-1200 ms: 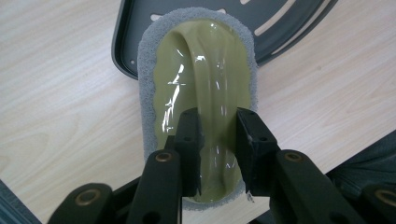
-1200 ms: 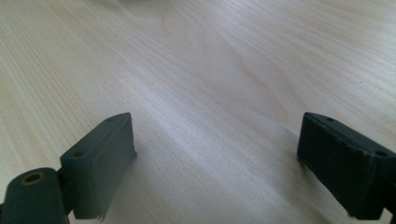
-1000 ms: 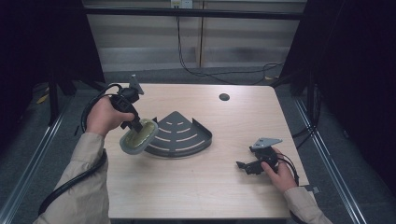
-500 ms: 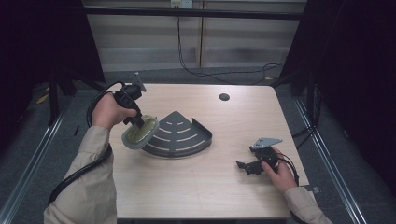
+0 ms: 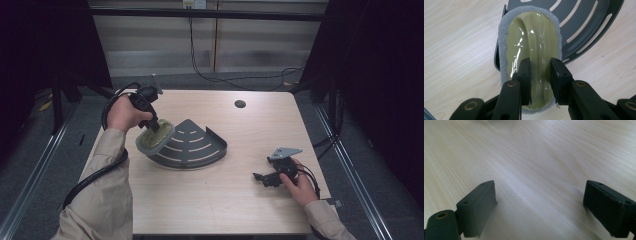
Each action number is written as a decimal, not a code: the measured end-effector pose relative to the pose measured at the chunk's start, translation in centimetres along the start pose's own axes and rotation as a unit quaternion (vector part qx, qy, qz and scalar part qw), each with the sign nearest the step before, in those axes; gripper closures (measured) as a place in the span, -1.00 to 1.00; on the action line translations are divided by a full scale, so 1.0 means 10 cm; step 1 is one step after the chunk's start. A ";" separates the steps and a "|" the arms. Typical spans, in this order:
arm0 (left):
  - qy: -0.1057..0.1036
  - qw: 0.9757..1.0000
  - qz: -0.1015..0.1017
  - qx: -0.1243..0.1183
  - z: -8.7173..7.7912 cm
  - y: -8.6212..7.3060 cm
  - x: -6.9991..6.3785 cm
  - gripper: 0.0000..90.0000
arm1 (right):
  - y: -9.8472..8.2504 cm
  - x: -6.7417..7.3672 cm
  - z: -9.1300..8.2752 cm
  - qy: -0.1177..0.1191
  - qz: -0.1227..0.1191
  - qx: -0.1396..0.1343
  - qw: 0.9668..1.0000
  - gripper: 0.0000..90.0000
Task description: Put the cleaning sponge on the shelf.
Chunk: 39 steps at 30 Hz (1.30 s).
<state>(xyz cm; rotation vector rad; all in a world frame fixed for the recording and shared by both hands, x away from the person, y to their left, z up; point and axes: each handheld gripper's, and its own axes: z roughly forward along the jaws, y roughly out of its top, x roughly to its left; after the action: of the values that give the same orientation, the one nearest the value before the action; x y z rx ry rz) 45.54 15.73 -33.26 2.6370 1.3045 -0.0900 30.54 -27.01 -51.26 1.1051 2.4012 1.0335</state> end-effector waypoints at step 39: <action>0.005 0.999 0.038 -0.003 0.47 0.26 0.03 0.59 | 0.00 0.00 0.00 0.000 0.000 -0.001 1.000 -0.77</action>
<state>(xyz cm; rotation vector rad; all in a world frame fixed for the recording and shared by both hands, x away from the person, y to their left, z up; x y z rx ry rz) 47.98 13.45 -37.48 2.6826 1.2031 -0.0609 30.55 -27.01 -51.27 1.1034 2.3998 1.0352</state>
